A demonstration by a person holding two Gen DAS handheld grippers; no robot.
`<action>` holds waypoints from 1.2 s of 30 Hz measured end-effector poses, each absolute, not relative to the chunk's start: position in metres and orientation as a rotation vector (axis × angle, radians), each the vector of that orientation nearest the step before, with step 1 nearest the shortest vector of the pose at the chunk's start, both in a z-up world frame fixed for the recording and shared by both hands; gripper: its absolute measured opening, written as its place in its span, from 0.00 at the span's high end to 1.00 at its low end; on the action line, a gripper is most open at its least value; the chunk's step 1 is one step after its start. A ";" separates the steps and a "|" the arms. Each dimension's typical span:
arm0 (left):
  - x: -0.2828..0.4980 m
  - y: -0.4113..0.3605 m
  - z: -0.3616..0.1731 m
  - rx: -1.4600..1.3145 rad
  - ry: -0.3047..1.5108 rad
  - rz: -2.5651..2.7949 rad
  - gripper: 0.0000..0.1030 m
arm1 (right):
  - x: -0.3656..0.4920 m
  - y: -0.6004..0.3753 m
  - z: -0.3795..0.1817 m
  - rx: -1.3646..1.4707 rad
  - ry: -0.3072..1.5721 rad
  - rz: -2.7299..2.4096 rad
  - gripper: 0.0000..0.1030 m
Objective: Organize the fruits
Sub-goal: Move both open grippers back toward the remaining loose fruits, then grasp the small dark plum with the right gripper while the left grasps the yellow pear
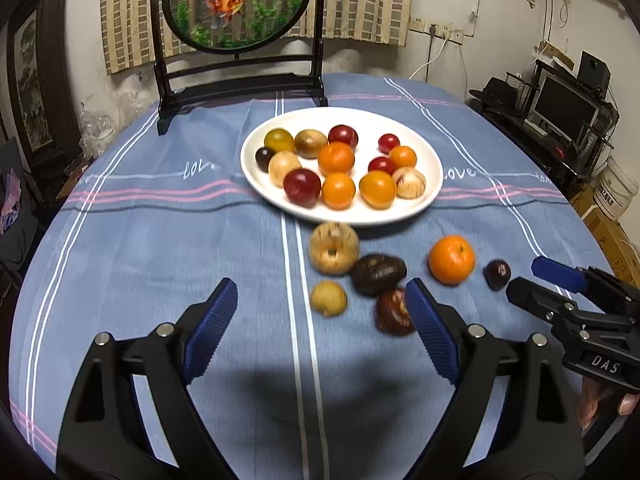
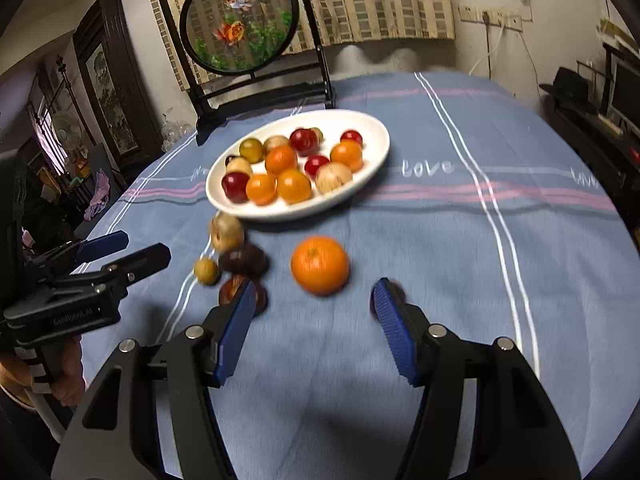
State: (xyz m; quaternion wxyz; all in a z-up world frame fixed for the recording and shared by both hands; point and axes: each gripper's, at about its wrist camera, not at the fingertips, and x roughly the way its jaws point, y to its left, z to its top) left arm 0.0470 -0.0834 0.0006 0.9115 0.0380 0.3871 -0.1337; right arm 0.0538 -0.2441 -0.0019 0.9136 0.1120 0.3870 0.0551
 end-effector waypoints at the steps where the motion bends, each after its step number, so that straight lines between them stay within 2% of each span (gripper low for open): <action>1: 0.044 -0.082 -0.002 0.078 0.802 -0.274 0.15 | 0.049 -0.244 -0.005 0.237 0.801 0.116 0.39; 36: 0.029 -0.070 -0.062 0.052 0.947 -0.305 0.15 | 0.020 -0.244 -0.041 0.235 0.885 0.095 0.39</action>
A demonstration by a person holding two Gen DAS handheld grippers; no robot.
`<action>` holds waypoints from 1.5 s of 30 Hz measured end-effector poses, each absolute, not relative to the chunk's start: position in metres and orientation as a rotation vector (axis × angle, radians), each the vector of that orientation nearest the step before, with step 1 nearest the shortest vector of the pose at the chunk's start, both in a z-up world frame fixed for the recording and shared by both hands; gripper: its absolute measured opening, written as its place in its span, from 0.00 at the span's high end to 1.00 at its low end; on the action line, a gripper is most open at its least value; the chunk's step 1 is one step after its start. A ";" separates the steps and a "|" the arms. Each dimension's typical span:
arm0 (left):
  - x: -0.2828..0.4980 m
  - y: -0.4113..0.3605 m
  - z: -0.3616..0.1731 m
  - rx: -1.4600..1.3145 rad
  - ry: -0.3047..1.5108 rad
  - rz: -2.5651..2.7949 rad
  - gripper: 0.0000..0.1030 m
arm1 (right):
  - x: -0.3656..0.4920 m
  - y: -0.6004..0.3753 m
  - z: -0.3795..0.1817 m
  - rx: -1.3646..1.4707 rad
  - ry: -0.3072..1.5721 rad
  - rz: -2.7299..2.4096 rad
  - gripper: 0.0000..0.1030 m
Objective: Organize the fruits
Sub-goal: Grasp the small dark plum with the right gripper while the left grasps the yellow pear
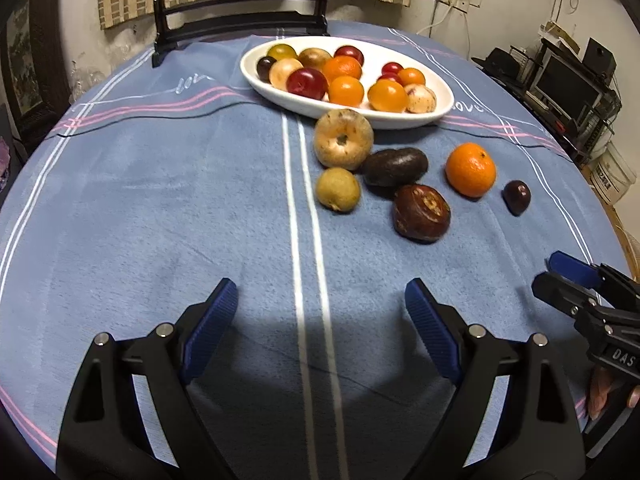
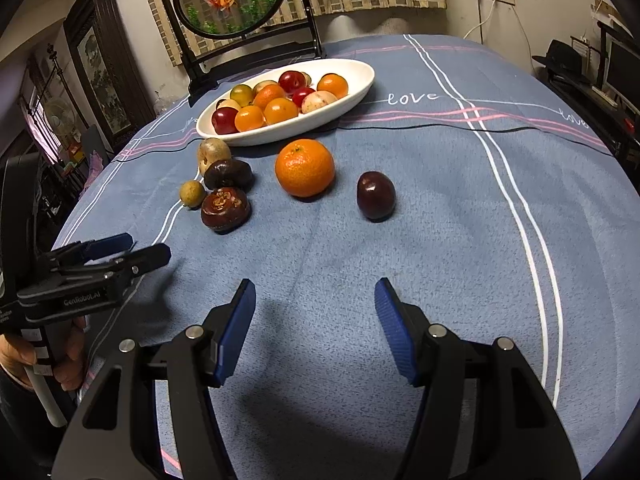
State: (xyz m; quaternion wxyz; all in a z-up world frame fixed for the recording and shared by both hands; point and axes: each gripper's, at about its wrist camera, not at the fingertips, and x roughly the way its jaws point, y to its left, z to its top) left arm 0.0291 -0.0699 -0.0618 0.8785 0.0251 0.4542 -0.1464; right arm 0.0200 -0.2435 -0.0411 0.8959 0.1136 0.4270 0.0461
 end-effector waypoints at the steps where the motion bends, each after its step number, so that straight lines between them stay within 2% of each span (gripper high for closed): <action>1: 0.029 -0.071 -0.062 0.056 0.948 -0.312 0.15 | 0.020 -0.244 -0.042 0.240 0.889 0.096 0.39; 14: 0.029 -0.070 -0.065 0.027 0.959 -0.357 0.12 | 0.033 -0.243 -0.035 0.138 0.917 0.053 0.39; 28: 0.029 -0.071 -0.065 0.022 0.959 -0.363 0.10 | 0.092 -0.254 -0.047 0.066 0.981 -0.024 0.40; 31: 0.029 -0.071 -0.065 0.021 0.960 -0.363 0.10 | 0.099 -0.255 -0.049 0.070 0.981 -0.048 0.54; 33: 0.029 -0.071 -0.065 0.022 0.960 -0.363 0.10 | 0.102 -0.255 -0.048 0.069 0.973 -0.054 0.73; 34: 0.030 -0.072 -0.065 0.024 0.960 -0.362 0.10 | 0.102 -0.256 -0.047 0.071 0.966 -0.057 0.75; 45: 0.036 -0.079 -0.065 0.083 0.981 -0.343 0.10 | 0.069 -0.257 -0.039 0.191 0.908 0.015 0.75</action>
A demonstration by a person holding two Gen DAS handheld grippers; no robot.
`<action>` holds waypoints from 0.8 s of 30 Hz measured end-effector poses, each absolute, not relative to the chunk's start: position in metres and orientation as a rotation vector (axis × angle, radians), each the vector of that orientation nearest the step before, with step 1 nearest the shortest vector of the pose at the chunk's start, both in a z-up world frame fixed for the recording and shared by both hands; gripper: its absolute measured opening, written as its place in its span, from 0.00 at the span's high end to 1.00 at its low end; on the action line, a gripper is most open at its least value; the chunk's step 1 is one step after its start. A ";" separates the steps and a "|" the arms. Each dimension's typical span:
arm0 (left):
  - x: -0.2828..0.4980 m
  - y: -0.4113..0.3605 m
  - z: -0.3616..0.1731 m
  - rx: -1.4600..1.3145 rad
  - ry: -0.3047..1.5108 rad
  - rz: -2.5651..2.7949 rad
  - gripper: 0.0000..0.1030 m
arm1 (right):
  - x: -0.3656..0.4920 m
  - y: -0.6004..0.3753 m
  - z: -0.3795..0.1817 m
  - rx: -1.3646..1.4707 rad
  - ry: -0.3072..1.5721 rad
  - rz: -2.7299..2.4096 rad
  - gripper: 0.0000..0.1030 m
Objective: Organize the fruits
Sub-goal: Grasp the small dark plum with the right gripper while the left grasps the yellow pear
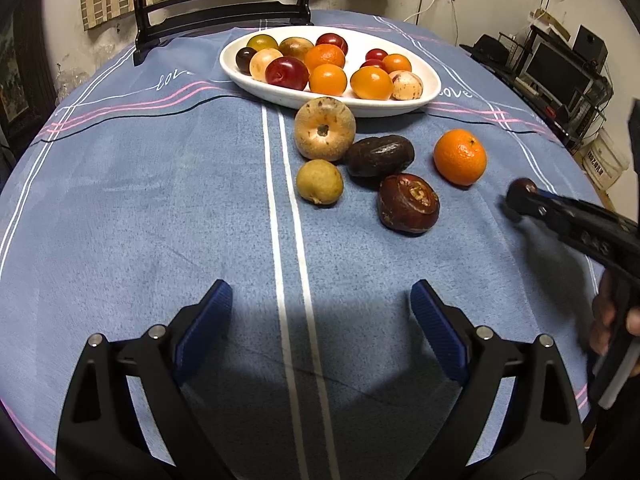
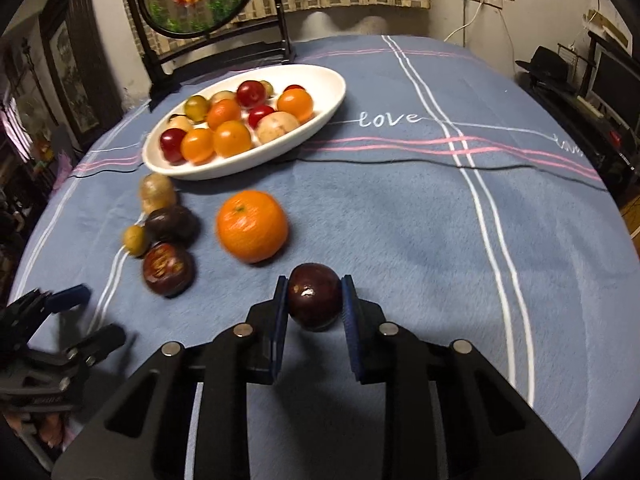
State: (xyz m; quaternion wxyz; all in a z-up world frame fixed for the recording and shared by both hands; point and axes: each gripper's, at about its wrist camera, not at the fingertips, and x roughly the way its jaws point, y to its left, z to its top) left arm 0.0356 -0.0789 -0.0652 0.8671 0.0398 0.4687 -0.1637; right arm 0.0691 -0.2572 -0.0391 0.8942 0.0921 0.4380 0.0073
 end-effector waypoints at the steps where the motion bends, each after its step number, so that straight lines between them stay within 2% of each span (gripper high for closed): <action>1: 0.038 -0.079 -0.065 0.089 0.984 -0.340 0.10 | 0.067 -0.256 -0.040 0.200 0.910 0.028 0.75; 6: 0.059 -0.077 -0.060 0.116 0.977 -0.298 0.13 | 0.063 -0.261 -0.042 0.261 0.906 0.074 0.75; 8: 0.069 -0.077 -0.058 0.120 0.985 -0.290 0.22 | 0.064 -0.262 -0.044 0.271 0.915 0.078 0.75; 13: 0.088 -0.089 -0.060 0.166 0.998 -0.289 0.34 | 0.064 -0.264 -0.047 0.288 0.925 0.091 0.75; 18: 0.095 -0.101 -0.063 0.202 0.990 -0.302 0.38 | 0.065 -0.265 -0.048 0.298 0.936 0.094 0.75; 21: 0.096 -0.105 -0.062 0.211 0.972 -0.336 0.50 | 0.064 -0.265 -0.049 0.298 0.938 0.095 0.75; 23: 0.096 -0.105 -0.062 0.213 0.967 -0.354 0.66 | 0.064 -0.265 -0.049 0.295 0.939 0.094 0.75; 24: 0.095 -0.106 -0.062 0.214 0.966 -0.362 0.70 | 0.065 -0.264 -0.049 0.293 0.939 0.093 0.75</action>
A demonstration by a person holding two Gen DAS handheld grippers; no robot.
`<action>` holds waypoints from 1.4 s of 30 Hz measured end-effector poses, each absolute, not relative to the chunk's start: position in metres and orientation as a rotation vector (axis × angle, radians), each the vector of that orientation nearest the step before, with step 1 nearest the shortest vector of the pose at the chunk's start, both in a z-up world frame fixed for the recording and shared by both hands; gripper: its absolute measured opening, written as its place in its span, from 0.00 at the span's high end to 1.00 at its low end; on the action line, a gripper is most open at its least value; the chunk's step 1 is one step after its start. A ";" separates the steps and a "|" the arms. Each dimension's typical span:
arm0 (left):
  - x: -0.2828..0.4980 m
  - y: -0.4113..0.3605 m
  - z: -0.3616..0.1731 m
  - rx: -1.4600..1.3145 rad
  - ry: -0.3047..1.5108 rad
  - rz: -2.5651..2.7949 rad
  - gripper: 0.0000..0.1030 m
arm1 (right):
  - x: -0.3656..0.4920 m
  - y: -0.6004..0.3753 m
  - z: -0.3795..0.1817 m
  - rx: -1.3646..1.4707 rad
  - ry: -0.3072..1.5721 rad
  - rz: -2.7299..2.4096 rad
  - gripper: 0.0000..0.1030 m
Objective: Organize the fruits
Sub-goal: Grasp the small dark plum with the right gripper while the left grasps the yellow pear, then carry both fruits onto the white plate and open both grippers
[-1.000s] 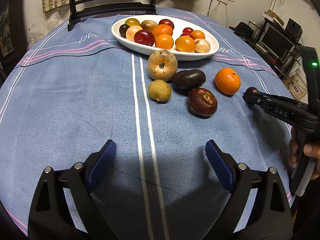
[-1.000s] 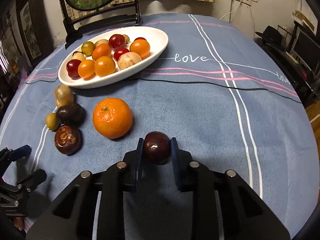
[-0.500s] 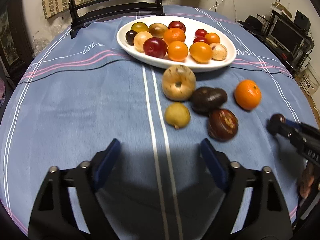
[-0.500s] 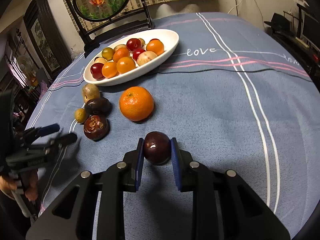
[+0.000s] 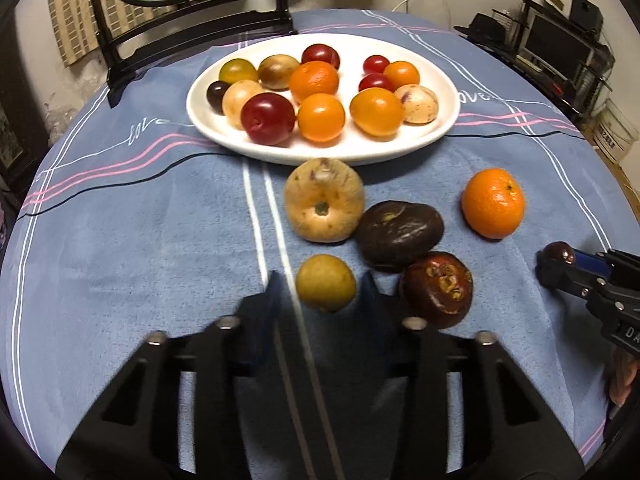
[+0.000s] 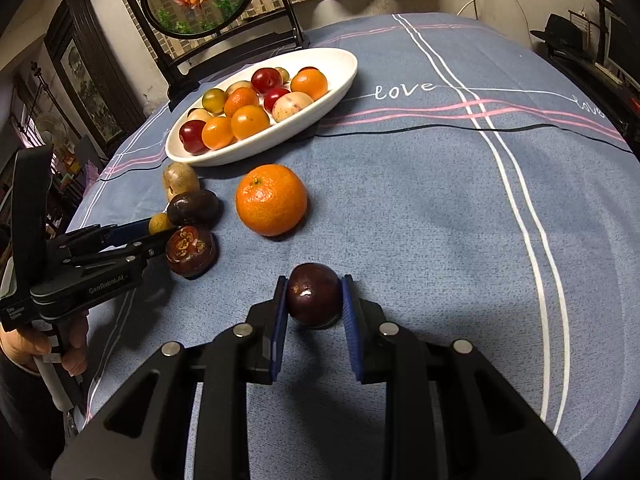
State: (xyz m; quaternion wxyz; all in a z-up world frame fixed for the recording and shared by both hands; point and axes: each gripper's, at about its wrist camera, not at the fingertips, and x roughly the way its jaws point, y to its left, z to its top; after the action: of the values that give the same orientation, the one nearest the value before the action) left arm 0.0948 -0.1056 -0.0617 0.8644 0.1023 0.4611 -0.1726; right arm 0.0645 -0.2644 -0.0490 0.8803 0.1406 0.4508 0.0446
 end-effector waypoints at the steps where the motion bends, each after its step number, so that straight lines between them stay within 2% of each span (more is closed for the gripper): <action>1: 0.093 -0.106 -0.061 0.218 0.966 -0.365 0.72 | 0.065 -0.264 -0.049 0.290 0.940 0.092 0.75; 14: 0.080 -0.089 -0.033 0.179 0.930 -0.385 0.72 | 0.061 -0.256 -0.039 0.206 0.925 0.070 0.75; 23: 0.094 -0.085 0.004 0.184 0.870 -0.374 0.72 | 0.072 -0.254 0.017 0.094 0.809 0.087 0.75; 32: 0.136 -0.100 0.036 0.151 0.803 -0.390 0.72 | 0.129 -0.234 0.051 0.010 0.721 0.133 0.75; 42: 0.205 -0.101 0.013 0.084 0.869 -0.333 0.72 | 0.211 -0.223 0.032 0.013 0.753 0.167 0.75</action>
State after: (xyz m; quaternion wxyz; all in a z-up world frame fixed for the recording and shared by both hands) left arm 0.2050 -0.1014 0.0129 0.8929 0.0407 0.4187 -0.1606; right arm 0.2114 -0.2228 0.0320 0.9265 0.0065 0.3673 0.0814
